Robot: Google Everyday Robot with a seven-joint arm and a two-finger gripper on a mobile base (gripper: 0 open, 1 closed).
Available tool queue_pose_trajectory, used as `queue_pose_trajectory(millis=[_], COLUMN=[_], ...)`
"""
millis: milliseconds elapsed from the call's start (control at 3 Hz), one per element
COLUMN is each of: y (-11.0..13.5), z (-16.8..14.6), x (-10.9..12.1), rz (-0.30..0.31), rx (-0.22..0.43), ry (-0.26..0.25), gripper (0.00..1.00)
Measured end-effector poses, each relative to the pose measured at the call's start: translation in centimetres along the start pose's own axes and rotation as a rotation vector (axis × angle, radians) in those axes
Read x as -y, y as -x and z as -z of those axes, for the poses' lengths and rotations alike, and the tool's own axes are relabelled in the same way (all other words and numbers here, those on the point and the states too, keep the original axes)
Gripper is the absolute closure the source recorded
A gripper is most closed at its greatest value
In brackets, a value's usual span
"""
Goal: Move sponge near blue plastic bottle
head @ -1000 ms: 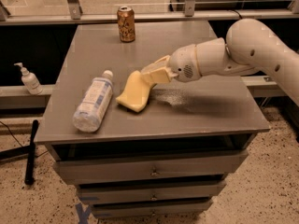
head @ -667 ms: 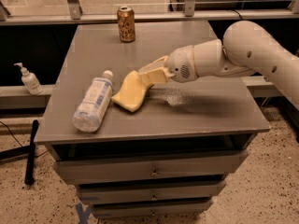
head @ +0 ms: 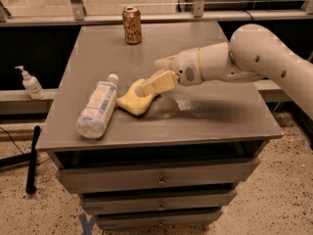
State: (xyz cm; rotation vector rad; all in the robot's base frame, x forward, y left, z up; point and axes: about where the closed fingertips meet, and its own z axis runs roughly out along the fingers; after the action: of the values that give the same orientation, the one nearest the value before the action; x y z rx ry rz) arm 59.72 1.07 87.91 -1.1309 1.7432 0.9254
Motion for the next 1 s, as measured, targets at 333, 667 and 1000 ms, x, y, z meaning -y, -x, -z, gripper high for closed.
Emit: queue_pose_trajectory(millis=[333,667,1000], y=[0.0,0.4,1.2], z=[0.0,5.7,14.3], x=[0.0,2.3,4.6], rz=[-0.001,0.066,0.186], rx=[0.002,-0.019,-0.039], ry=[-0.002,-0.092,-0.205], gripper=[0.0,0.0,0.0])
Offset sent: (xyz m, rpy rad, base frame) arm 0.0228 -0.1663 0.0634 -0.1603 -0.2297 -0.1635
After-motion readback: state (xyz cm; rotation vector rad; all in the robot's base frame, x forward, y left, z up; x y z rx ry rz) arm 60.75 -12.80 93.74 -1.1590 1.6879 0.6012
